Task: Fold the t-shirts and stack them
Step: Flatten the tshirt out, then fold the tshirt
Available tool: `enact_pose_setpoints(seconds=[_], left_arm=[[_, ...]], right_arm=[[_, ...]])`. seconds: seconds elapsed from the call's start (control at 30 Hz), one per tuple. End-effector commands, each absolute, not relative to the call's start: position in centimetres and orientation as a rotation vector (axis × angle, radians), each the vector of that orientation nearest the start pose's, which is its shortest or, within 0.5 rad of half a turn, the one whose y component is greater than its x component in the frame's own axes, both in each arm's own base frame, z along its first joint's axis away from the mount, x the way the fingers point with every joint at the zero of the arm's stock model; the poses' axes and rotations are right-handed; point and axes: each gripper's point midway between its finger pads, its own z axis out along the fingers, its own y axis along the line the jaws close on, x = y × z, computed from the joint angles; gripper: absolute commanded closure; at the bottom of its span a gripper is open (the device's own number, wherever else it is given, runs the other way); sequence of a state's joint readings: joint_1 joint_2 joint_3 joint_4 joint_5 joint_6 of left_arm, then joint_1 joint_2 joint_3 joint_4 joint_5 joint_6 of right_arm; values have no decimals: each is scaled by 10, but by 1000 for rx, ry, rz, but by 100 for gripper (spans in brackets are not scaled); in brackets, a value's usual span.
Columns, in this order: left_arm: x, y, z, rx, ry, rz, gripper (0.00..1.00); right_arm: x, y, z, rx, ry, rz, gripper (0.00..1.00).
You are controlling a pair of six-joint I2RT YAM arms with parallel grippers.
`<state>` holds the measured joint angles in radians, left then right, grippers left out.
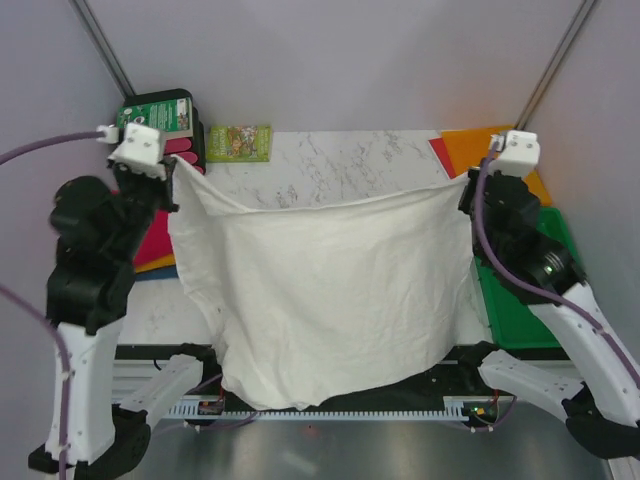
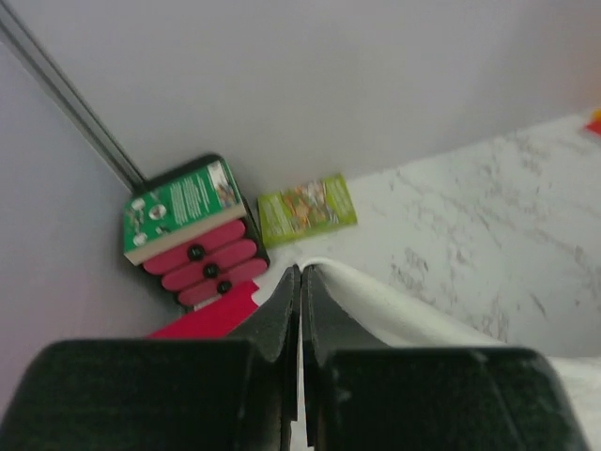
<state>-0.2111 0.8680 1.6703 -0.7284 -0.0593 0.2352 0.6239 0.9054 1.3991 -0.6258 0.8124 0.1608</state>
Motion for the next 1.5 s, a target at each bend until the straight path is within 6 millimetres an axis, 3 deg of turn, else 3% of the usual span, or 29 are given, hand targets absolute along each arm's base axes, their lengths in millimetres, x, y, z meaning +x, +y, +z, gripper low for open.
enact_pose_setpoints(seconds=[0.0, 0.03, 0.2, 0.3, 0.33, 0.4, 0.43, 0.6, 0.7, 0.77, 0.83, 0.87, 0.93, 0.97, 1.03, 1.23, 1.47], left_arm=[[306, -44, 455, 359, 1550, 99, 98], [319, -45, 444, 363, 1572, 102, 98], [399, -46, 379, 389, 1691, 86, 98], [428, -44, 359, 394, 1709, 98, 98], [443, -44, 339, 395, 1751, 96, 98], [459, -42, 328, 384, 1763, 96, 98], [471, -41, 310, 384, 1796, 97, 98], [505, -40, 278, 371, 1840, 114, 98], [524, -40, 268, 363, 1856, 119, 98], [537, -40, 274, 352, 1837, 128, 98], [550, -42, 261, 357, 1858, 123, 98], [557, -44, 271, 354, 1837, 123, 98], [569, -41, 260, 338, 1859, 147, 98], [576, -42, 270, 335, 1839, 149, 98], [589, -45, 271, 333, 1834, 155, 98], [619, -55, 262, 345, 1845, 165, 98], [646, -80, 244, 398, 1844, 170, 98]], right_arm=[[320, 55, 385, 311, 1667, -61, 100], [338, 58, 367, 315, 1696, -61, 100], [387, 49, 319, 367, 1762, -88, 100], [415, 43, 287, 400, 1816, -99, 100], [428, 39, 273, 420, 1833, -110, 100], [439, 39, 260, 421, 1855, -110, 100], [448, 36, 246, 427, 1877, -131, 100], [470, 31, 212, 455, 1935, -154, 100], [482, 29, 194, 480, 1960, -146, 100], [490, 29, 182, 486, 1979, -151, 100], [500, 30, 173, 495, 1989, -155, 100], [503, 31, 170, 497, 1993, -154, 100], [515, 33, 165, 505, 1995, -150, 100], [519, 32, 164, 510, 1993, -153, 100], [531, 32, 162, 520, 1987, -155, 100], [561, 24, 154, 559, 1986, -175, 100], [579, 9, 146, 587, 1981, -212, 100]])
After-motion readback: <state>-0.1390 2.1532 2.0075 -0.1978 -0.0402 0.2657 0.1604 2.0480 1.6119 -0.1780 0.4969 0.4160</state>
